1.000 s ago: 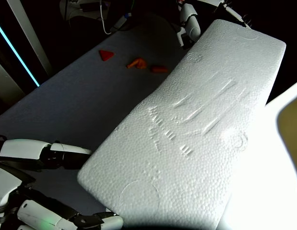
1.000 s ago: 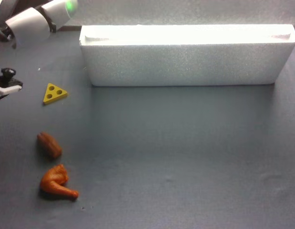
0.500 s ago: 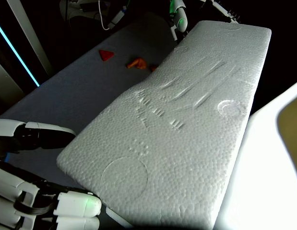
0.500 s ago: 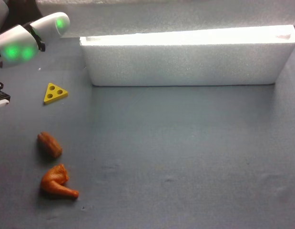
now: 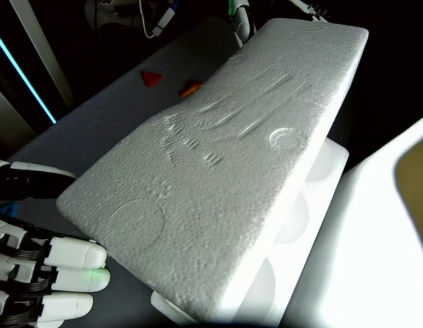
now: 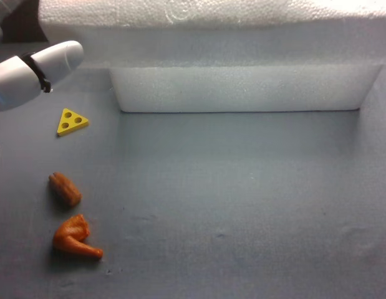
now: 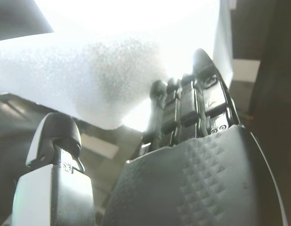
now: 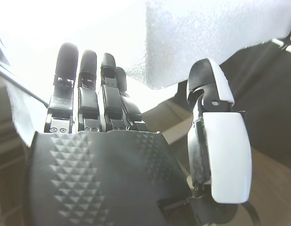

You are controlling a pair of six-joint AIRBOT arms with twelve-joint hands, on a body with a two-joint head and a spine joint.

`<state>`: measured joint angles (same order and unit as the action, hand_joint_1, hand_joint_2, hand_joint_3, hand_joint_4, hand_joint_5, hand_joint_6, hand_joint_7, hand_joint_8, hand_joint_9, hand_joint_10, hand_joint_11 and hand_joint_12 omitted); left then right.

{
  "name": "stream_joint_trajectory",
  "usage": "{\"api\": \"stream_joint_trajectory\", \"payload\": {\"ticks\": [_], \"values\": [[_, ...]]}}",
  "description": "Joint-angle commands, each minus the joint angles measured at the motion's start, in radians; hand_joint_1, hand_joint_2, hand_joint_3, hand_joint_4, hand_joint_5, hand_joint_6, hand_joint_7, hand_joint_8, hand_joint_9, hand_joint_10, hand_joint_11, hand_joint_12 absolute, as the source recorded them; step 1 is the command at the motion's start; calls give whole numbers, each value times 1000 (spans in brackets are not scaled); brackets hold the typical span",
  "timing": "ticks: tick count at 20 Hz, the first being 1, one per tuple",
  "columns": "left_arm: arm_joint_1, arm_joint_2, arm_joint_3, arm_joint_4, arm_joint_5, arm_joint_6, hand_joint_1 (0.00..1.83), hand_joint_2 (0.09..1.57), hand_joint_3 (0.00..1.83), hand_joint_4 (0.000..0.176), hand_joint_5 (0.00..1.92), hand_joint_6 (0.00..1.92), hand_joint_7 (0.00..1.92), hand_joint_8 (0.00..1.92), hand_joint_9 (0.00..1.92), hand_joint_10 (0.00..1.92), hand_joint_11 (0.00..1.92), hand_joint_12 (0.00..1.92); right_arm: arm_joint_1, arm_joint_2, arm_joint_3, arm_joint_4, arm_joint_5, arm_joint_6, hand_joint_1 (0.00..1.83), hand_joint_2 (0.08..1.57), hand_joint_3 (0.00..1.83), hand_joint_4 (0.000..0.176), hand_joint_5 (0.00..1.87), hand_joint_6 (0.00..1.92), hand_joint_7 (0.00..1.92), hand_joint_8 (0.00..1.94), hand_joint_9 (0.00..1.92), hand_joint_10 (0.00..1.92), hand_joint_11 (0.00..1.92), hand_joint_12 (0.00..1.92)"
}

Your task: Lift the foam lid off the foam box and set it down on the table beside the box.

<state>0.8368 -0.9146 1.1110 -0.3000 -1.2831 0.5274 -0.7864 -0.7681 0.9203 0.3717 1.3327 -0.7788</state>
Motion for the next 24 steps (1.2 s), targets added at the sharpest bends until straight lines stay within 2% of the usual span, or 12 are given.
{"api": "stream_joint_trajectory", "payload": {"ticks": [1,2,3,4,6,10,11,12,15,19,21,24], "values": [[-2,-2,-18,141,-130,-8,420,1177,3,0,243,0,124,0,77,14,0,728,0,10,-17,-133,115,12,528,1219,4,0,7,559,189,127,0,822,0,1534],[10,5,-30,146,-134,-8,420,1177,3,0,243,0,124,0,77,14,0,728,-15,21,-30,-134,120,12,528,1219,4,0,7,559,189,127,0,822,0,1534],[24,12,-42,146,-140,-7,458,1165,1,0,240,1,90,3,22,15,0,455,-29,27,-40,-134,125,13,532,1246,7,0,5,504,177,94,0,618,0,1271],[40,19,-56,146,-150,-7,458,1165,1,0,240,1,90,3,22,15,0,455,-46,32,-51,-136,129,14,532,1246,7,0,5,504,177,94,0,618,0,1271],[65,29,-75,146,-154,-7,422,1161,0,0,229,1,108,3,32,15,0,327,-64,41,-66,-142,130,18,507,1286,1,0,57,272,203,27,1,535,0,1199],[138,46,-120,146,-162,-19,333,1140,0,0,191,3,85,1,4,7,0,206,-121,49,-88,-154,130,45,435,1285,0,0,70,150,185,0,34,488,0,1106],[155,46,-127,146,-161,-25,329,1133,0,14,204,6,107,4,35,15,0,274,-135,51,-93,-154,130,51,434,1277,0,0,69,118,156,5,15,449,0,1002],[178,45,-138,146,-163,-34,329,1143,3,26,216,10,120,8,56,22,0,289,-157,53,-100,-152,130,62,452,1278,0,0,84,90,150,3,9,430,0,1021],[225,50,-166,144,-185,-43,263,1156,3,27,221,8,139,7,93,25,0,397,-203,61,-124,-149,130,80,482,1306,4,0,95,47,157,1,2,434,0,1049],[276,53,-189,138,-197,-59,252,1177,3,1,206,1,137,3,106,20,0,469,-254,64,-148,-149,139,105,475,1300,0,0,124,31,199,13,0,597,0,1368],[310,42,-194,116,-209,-71,284,1165,0,24,217,4,126,1,92,10,0,439,-280,67,-156,-141,141,115,464,1263,0,0,122,24,162,10,0,544,0,1246],[347,31,-196,98,-213,-83,231,1172,1,22,189,1,90,1,38,0,0,257,-328,67,-163,-123,145,132,455,1250,0,0,140,15,178,8,10,451,0,1115]]}}
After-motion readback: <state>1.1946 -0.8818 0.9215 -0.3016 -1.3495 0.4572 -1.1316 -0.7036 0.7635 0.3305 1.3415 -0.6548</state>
